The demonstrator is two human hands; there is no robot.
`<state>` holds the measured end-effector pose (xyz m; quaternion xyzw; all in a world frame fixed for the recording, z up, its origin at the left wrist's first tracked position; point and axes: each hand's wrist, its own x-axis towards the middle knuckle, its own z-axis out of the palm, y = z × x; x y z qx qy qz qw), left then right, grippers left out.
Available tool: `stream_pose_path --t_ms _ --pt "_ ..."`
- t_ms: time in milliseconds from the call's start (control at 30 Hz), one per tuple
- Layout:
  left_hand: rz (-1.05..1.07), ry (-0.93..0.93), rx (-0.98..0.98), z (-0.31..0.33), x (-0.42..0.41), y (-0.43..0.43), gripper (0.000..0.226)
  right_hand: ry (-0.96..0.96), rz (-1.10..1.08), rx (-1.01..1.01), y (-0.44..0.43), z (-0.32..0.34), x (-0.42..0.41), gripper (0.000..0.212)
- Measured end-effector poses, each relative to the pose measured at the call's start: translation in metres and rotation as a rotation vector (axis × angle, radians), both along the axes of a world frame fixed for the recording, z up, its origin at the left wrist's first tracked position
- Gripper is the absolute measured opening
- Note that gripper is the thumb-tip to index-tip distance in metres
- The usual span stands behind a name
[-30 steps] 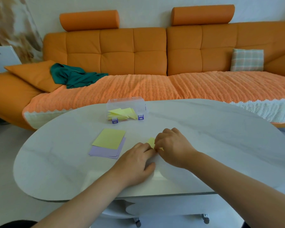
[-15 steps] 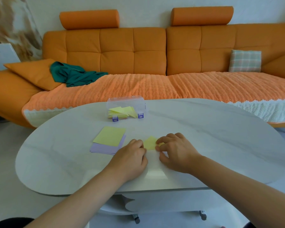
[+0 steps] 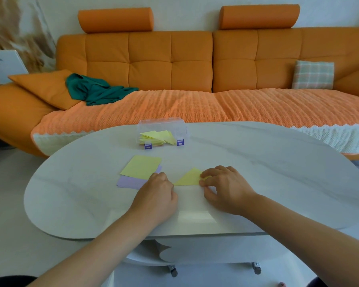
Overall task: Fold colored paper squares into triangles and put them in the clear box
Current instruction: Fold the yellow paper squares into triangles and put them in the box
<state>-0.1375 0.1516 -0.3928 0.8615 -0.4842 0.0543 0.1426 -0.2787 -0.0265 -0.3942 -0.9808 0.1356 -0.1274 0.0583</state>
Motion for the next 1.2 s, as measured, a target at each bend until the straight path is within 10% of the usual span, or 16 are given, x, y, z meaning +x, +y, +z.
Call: stream_pose_path --t_ms 733,1200 --pt "-0.293 0.017 0.104 -0.007 -0.003 -0.019 0.06 0.054 -0.109 -0.056 -0.012 0.007 -0.011 0.034" --pt "-0.263 0.167 -0.051 0.0 0.014 -0.038 0.018 0.0 -0.075 0.022 -0.019 0.012 -0.008 0.028"
